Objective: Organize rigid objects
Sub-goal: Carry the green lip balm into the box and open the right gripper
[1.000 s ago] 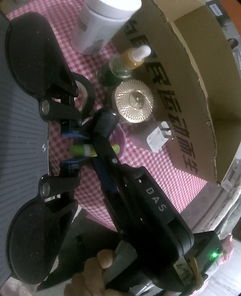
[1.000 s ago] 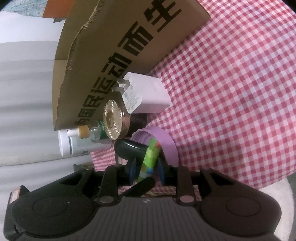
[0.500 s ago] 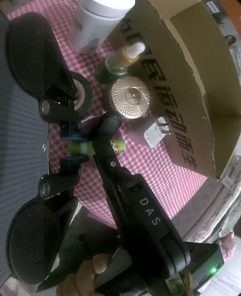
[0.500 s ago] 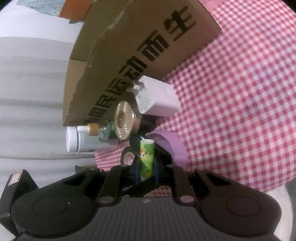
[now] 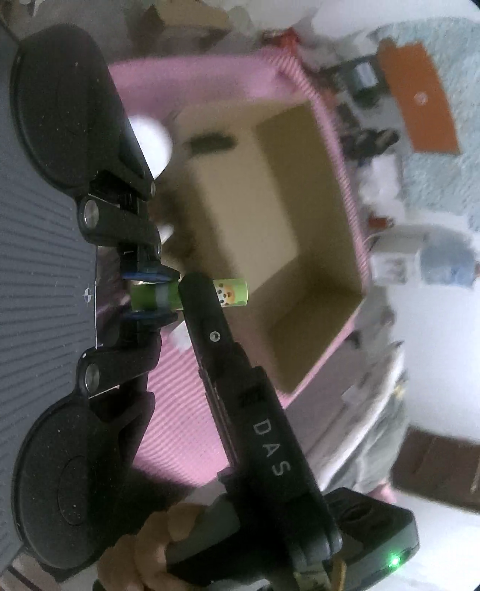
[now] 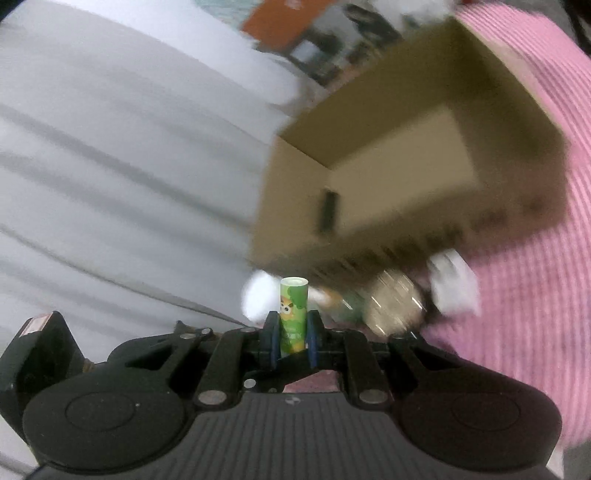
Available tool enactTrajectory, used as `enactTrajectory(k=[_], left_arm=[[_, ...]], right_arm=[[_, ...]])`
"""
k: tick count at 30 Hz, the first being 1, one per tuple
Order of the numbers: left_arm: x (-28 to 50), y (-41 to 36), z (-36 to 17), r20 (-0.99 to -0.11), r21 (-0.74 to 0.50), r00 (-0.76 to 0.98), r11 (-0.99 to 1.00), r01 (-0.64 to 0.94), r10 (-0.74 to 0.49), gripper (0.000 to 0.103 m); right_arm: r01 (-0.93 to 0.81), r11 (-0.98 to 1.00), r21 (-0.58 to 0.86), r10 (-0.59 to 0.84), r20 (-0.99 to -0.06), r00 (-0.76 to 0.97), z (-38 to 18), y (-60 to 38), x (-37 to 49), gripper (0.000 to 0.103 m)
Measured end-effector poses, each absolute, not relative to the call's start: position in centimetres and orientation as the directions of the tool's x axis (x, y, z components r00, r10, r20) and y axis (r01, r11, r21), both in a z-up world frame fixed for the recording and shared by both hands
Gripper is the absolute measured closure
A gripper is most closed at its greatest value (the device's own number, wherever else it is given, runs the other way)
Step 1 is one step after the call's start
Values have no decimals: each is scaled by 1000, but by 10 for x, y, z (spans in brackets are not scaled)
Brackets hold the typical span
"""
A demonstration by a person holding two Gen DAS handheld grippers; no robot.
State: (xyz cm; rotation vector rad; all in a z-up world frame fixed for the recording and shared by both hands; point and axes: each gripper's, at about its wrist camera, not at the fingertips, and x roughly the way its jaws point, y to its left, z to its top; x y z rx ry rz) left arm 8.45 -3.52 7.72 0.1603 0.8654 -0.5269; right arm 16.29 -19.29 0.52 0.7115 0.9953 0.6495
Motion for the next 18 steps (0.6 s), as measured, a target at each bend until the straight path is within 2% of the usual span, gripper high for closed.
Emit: enactTrajectory(k=[7,11,18], left_arm=[[144,-26,85,-765,-30,577,912,409,-284,88],[189,-22,71,-801,-26,549,931,364,-237,88],[247,-14,42,-870,-1,470,952,305,-151,87]], right_arm=[[-242,594,767,787,-492,372,31,-163,233,87],[-213,611,763,782,-538,316,31,-157,285,87],[-157,668,728,742,-635,213,-5,-138,365,86]])
